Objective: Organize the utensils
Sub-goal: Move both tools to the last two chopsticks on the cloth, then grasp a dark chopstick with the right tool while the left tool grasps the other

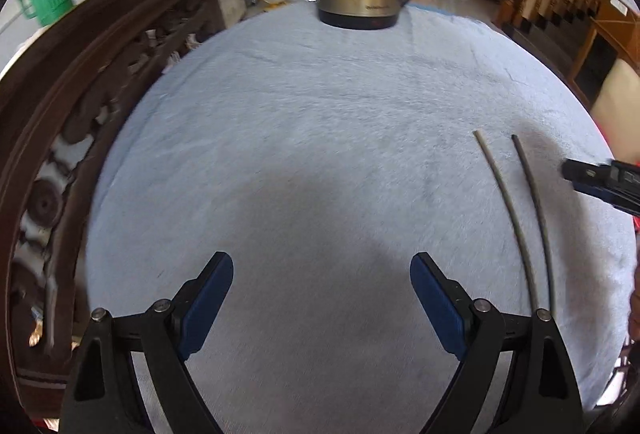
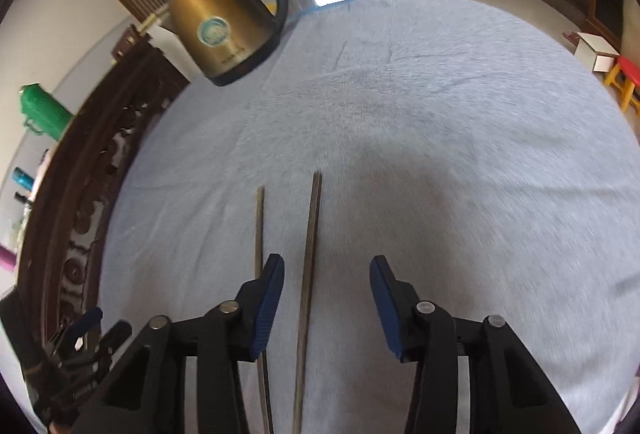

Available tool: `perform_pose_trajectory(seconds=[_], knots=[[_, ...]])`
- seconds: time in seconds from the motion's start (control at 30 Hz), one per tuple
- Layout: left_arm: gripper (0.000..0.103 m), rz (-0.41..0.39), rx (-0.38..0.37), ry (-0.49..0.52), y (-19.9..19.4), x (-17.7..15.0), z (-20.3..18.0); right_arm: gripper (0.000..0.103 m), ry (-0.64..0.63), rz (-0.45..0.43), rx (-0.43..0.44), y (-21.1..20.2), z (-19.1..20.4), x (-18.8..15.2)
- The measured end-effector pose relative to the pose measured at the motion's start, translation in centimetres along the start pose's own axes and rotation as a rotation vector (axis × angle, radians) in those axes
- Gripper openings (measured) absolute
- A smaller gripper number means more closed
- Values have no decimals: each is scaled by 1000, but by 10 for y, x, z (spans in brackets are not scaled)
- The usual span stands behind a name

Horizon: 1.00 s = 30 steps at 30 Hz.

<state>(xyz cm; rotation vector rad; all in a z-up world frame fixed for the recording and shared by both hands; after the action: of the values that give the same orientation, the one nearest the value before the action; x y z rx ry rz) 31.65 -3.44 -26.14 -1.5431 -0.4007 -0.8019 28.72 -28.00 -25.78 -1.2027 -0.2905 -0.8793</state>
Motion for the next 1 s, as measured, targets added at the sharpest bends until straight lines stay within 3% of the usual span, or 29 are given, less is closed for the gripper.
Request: perform_pose_trajectory(seconds=[0.27,0.33,0.4,0.5,0.67,0.87,1.0], knots=[[90,71,-65,26,32,29,-30,39,-29,108,-70,53,11,11],[90,88,-84,28,38,34,-39,33,-53,113,-102,58,11,9],[90,104,-100,36,45,39,-49,19,-84,120,-118,58,11,8],[87,122,-144,39,52,44,-67,8,-104,111,-108,55,8,7],[65,190,-204,42,71,46,-103,7,-123,99,-127,39,-14,6],[65,235,-236,72,96,49,-138,7,-108,100,-141,21,-50,9],[52,229,-232,92,107,55,-149,7,-104,112,-118,16,-57,8]])
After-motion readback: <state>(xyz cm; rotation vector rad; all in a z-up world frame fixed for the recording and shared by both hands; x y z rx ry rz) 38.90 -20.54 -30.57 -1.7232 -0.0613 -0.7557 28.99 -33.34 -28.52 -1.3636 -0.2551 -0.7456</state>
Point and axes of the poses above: each gripper's, at about its wrist camera, not at the fingertips, and y roughly the way its jaws point, z to its left, x to its top, the point moved 8 cm from there along y, roughly the way its jaws point, and after that the axes turned 15 degrees about -z, right-handed, at the moved point
